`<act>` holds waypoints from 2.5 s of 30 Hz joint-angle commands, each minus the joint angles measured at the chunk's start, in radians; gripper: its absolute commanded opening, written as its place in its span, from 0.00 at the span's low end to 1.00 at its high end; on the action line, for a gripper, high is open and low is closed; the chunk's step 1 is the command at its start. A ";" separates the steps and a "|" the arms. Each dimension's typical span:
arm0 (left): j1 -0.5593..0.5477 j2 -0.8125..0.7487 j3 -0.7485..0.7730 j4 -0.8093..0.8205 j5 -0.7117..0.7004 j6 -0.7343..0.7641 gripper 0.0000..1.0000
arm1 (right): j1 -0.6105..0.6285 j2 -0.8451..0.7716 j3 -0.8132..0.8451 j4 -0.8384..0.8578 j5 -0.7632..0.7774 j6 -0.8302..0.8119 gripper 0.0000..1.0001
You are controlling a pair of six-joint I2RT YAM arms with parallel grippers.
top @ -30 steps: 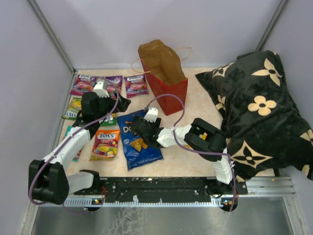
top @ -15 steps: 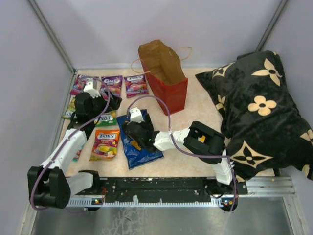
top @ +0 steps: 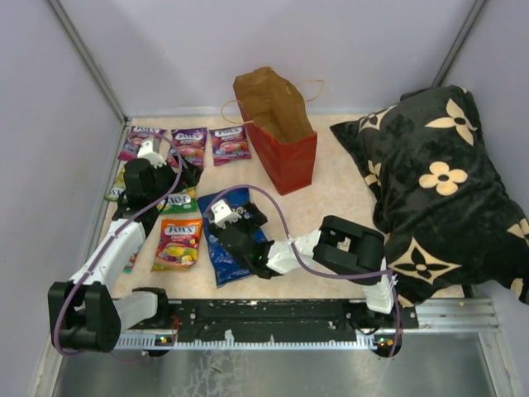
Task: Take the snacks out of the paper bag
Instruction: Move the snack to the center of the board, then move the paper bag to the center of the board.
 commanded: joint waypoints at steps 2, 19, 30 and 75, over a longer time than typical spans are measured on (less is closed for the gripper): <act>0.011 -0.014 -0.012 0.035 0.018 -0.008 1.00 | 0.034 -0.046 0.027 0.115 -0.029 -0.081 0.99; 0.021 -0.020 -0.026 0.041 0.033 -0.009 1.00 | -0.098 0.102 0.217 -0.373 -0.442 0.641 0.99; 0.025 -0.018 -0.030 0.046 0.041 -0.011 1.00 | -0.177 0.253 0.400 -0.561 -0.397 0.827 0.99; 0.078 -0.082 -0.060 0.072 0.051 -0.085 1.00 | -0.422 0.238 0.654 -0.579 -0.617 0.313 0.99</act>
